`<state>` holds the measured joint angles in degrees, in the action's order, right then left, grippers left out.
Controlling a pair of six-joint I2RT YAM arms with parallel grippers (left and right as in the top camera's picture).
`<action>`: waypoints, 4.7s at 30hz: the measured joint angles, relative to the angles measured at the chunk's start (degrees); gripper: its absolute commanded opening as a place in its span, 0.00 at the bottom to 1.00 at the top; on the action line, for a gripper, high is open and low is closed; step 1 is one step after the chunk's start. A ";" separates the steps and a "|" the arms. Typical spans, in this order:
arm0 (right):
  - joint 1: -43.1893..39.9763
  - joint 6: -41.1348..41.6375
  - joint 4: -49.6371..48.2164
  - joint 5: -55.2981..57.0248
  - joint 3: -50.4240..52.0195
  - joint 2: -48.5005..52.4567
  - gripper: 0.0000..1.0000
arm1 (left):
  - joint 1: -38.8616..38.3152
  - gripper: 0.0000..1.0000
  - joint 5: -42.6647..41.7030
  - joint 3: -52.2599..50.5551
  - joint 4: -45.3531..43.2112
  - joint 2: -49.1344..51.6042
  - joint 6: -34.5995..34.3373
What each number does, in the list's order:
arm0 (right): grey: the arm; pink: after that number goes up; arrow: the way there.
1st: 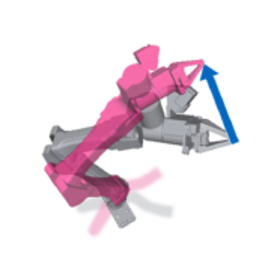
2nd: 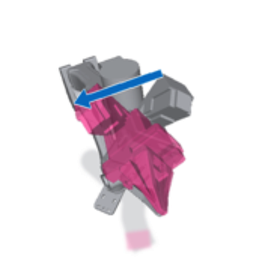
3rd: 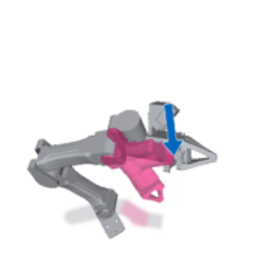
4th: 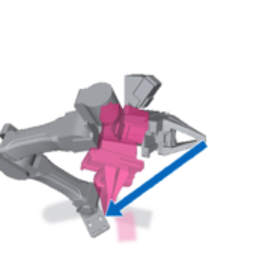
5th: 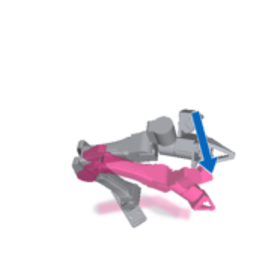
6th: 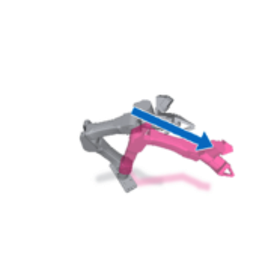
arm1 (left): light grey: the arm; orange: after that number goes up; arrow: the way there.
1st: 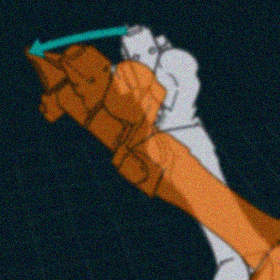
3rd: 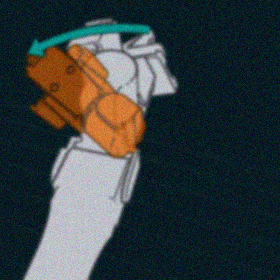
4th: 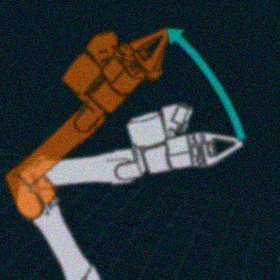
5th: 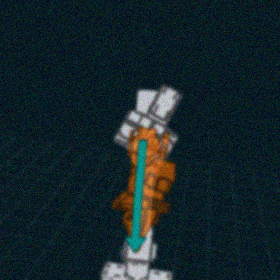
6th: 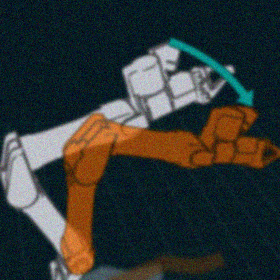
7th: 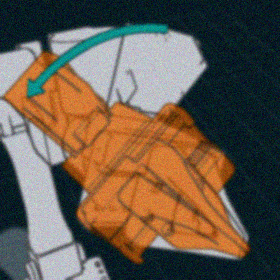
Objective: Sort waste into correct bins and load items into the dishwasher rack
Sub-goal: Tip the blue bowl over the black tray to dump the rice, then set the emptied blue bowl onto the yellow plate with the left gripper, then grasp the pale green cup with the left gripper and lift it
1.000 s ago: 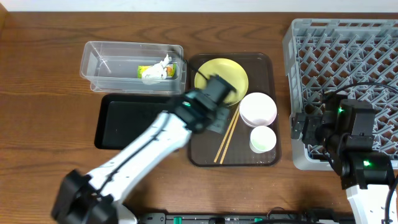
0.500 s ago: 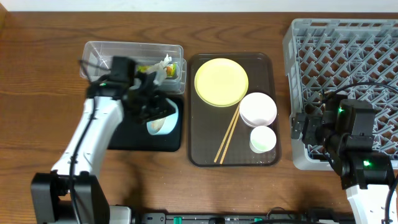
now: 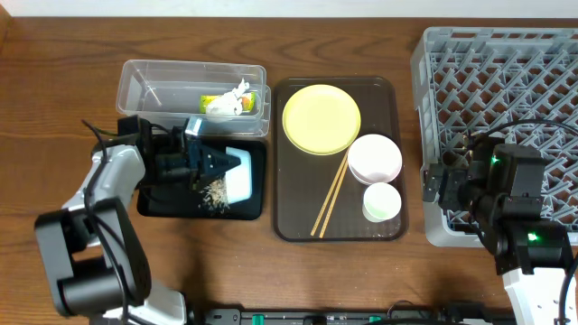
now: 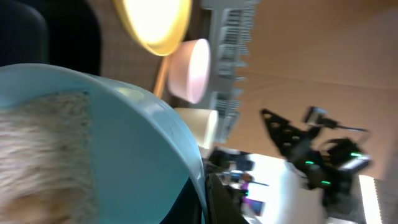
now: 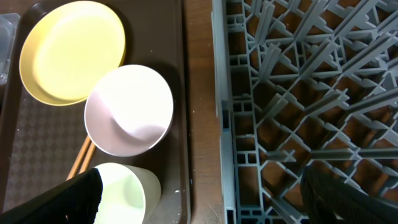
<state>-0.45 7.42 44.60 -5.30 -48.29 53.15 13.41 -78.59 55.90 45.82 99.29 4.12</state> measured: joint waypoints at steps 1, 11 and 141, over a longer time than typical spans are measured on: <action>0.00 0.00 0.13 0.00 0.00 0.00 0.99 | 0.02 0.06 -1.36 0.00 0.00 0.66 0.09; 0.00 0.00 0.22 0.00 0.00 0.00 0.99 | 0.72 0.06 -8.81 0.00 0.00 3.48 -9.44; 0.00 0.00 1.44 0.11 -0.13 0.00 0.99 | -61.13 0.74 62.75 1.14 -37.94 -4.63 -19.32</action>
<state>-0.45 7.42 46.04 -5.19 -48.42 53.15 -47.72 -15.84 57.04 7.88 94.65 -15.20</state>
